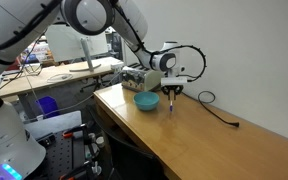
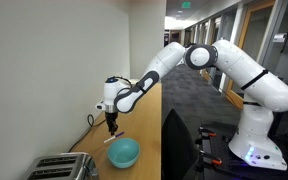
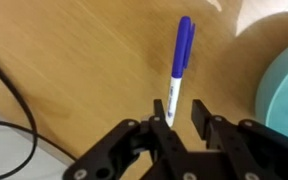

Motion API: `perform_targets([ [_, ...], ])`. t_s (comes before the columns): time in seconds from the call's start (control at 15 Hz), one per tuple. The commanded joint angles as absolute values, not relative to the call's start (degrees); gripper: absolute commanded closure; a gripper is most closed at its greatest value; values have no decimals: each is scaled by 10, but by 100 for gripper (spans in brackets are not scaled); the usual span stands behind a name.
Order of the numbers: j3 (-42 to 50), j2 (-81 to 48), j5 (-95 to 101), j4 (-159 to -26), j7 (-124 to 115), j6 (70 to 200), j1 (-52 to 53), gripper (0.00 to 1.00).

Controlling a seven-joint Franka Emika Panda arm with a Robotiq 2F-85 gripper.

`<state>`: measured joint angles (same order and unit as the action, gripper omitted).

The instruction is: Take the blue pen out of the blue bowl

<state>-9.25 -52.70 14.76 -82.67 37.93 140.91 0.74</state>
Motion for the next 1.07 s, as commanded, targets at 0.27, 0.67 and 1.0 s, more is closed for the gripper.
perform_targets([
  [0.27, -109, -493, 184, -850, 422, 1387, 28, 2],
  [0.67, -120, -400, 206, -971, 445, 1403, 48, 0],
  [1.0, -126, -321, 209, -1057, 457, 1407, 42, 0],
])
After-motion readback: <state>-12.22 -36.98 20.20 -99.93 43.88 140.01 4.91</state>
